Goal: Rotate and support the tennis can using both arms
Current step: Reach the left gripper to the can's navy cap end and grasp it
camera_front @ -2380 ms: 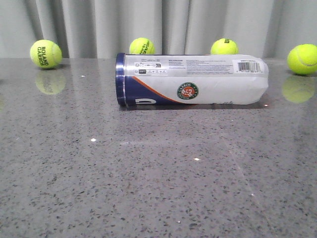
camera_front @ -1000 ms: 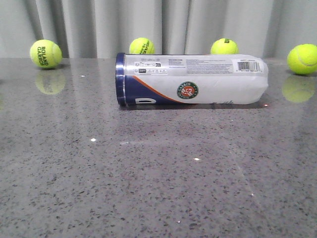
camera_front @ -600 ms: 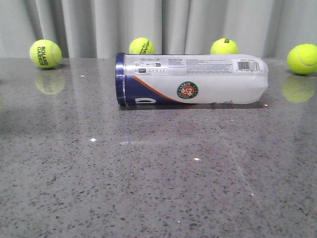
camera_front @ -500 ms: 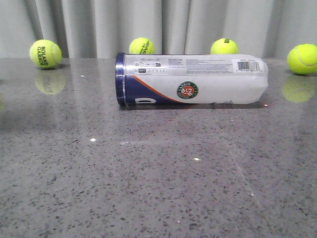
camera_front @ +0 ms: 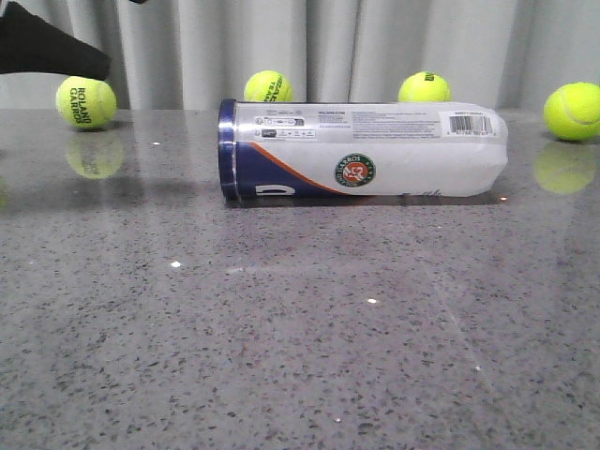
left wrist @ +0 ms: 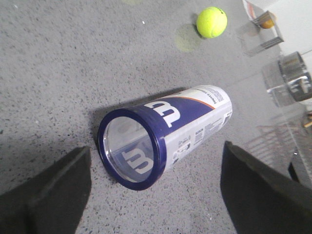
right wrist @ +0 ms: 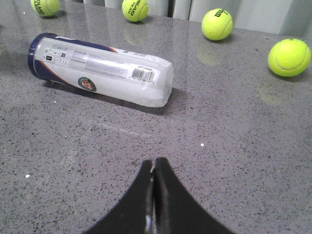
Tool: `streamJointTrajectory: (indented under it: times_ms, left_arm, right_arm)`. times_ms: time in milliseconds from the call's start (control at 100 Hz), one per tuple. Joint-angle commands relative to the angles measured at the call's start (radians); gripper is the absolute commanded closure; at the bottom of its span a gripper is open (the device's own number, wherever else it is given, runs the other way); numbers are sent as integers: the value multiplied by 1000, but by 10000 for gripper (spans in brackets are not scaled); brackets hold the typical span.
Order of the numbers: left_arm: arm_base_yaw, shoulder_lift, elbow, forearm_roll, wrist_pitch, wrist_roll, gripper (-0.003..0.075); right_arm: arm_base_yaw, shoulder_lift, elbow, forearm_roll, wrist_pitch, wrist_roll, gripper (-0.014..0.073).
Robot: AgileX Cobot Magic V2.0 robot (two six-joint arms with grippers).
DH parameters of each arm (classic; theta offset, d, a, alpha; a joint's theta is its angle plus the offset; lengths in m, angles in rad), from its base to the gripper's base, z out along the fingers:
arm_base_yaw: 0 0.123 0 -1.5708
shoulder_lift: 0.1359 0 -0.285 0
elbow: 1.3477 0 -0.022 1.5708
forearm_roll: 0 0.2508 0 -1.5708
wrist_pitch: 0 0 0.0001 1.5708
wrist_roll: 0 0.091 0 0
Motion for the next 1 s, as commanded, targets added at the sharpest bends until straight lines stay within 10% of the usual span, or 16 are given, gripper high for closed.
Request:
streamJointTrajectory:
  times_ms: [0,990]
  left_arm:
    - [-2,20,-48,-103,65,35,195]
    - [-268,318,-184,-269,139,92,255]
  right_arm:
    - [-7,12,-24,-10,-85,2,662]
    - [-7,12,-24,-10,-85,2,662]
